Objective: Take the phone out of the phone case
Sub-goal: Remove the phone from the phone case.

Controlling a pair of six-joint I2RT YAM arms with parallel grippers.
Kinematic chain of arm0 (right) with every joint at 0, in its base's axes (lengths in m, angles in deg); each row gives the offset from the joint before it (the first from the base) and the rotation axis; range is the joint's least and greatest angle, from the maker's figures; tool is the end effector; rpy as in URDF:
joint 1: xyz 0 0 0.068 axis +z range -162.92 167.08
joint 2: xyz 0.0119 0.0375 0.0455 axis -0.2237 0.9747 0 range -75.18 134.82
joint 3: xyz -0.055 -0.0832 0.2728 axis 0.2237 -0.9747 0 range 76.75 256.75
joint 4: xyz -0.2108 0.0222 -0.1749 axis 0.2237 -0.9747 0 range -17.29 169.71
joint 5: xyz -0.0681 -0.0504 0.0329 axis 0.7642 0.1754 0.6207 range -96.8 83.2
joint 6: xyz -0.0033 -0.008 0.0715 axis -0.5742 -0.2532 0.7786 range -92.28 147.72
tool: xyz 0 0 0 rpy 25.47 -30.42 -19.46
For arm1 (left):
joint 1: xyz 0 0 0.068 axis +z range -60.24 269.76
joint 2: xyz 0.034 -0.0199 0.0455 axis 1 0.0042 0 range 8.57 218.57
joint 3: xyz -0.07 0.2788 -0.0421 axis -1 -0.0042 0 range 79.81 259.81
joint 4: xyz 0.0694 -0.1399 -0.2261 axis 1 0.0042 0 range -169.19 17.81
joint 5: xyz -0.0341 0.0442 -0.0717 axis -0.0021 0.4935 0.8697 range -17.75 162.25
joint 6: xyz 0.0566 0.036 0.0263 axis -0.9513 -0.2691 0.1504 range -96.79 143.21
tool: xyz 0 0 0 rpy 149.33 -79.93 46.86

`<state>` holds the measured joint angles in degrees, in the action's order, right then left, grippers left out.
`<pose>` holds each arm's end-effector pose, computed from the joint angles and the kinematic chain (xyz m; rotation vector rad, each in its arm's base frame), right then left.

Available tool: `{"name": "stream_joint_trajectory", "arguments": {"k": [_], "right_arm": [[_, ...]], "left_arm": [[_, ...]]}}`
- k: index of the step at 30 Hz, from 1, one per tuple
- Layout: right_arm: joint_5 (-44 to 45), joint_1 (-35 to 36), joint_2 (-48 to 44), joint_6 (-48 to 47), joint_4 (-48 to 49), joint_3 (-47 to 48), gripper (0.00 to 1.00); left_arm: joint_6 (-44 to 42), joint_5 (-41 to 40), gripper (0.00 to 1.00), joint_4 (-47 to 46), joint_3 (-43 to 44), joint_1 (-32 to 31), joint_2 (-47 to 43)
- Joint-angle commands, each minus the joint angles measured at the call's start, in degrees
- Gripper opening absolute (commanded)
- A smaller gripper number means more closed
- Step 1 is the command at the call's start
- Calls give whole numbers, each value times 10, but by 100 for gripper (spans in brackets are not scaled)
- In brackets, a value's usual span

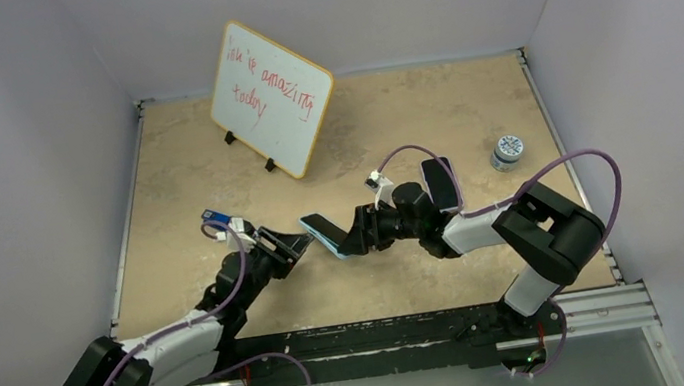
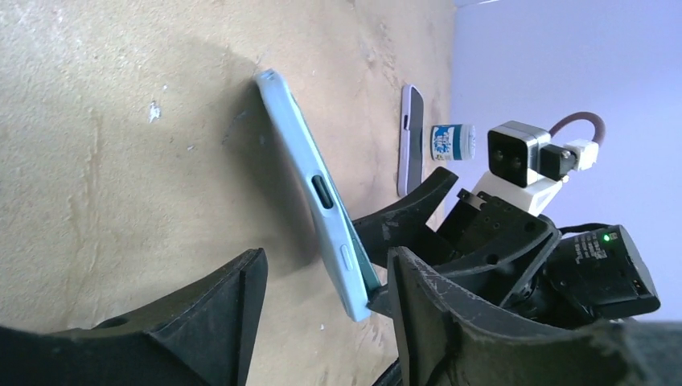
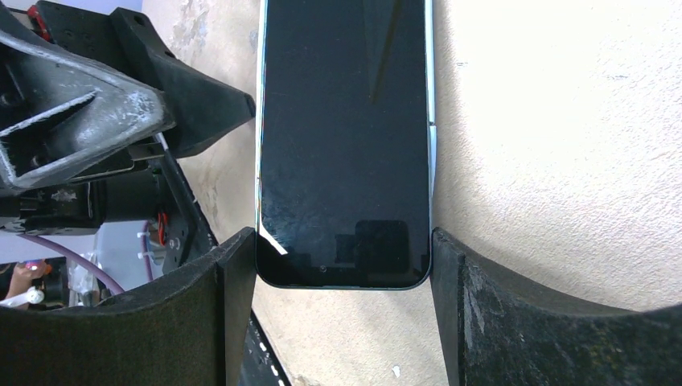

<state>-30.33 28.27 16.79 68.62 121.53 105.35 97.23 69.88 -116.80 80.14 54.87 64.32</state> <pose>0.2244 0.2281 0.1435 -0.3093 2.1429 1.2944 0.1530 -0.1036 0.1266 -0.7284 1.9555 -1.2127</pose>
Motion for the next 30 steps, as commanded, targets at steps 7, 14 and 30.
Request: {"name": "stream_joint_trajectory", "arguments": {"k": [7, 14, 30], "right_arm": [[-12, -1, -16, -2, 12, 9, 0], [-12, -1, -19, -2, 9, 8, 0], [-12, -1, -22, -3, 7, 8, 0]], "left_arm": [[-31, 20, 58, -83, -8, 1, 89], [-18, 65, 58, -195, -8, 1, 173], [-20, 63, 59, -217, 24, 0, 205]]}}
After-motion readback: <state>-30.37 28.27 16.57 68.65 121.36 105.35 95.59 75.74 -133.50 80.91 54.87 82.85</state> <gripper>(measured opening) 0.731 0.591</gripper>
